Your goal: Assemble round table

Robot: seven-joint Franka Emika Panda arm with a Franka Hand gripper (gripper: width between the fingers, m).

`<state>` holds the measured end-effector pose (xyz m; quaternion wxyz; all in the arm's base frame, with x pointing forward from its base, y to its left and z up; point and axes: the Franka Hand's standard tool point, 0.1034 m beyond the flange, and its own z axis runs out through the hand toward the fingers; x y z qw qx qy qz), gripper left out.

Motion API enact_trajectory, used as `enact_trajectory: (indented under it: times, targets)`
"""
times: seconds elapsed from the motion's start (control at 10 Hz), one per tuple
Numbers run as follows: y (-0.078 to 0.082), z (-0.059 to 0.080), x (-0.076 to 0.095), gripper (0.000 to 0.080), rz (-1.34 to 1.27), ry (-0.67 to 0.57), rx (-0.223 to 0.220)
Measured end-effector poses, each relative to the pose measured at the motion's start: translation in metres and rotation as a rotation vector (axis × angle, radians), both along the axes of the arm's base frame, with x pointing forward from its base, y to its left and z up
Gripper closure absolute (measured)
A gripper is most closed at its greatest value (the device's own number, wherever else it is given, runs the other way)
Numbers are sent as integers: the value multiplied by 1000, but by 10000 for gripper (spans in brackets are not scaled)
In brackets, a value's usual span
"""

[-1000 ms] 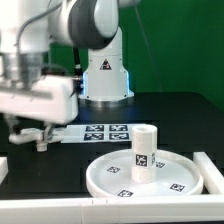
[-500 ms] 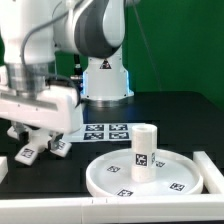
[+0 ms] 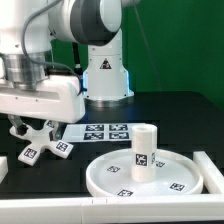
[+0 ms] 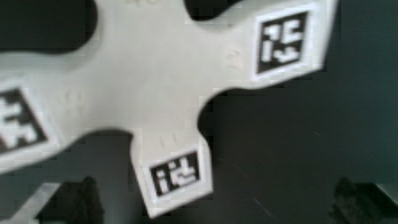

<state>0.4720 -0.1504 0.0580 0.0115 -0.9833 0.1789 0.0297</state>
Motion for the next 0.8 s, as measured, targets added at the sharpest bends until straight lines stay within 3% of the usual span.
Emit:
enact_trajectory:
  times: [0.2,0.5,0.8]
  targets:
    - [5,10,-6,151,194,-37,0]
    - [3,10,-8,151,401,-28,-3]
    - [-2,18,12,151,793,35,-25]
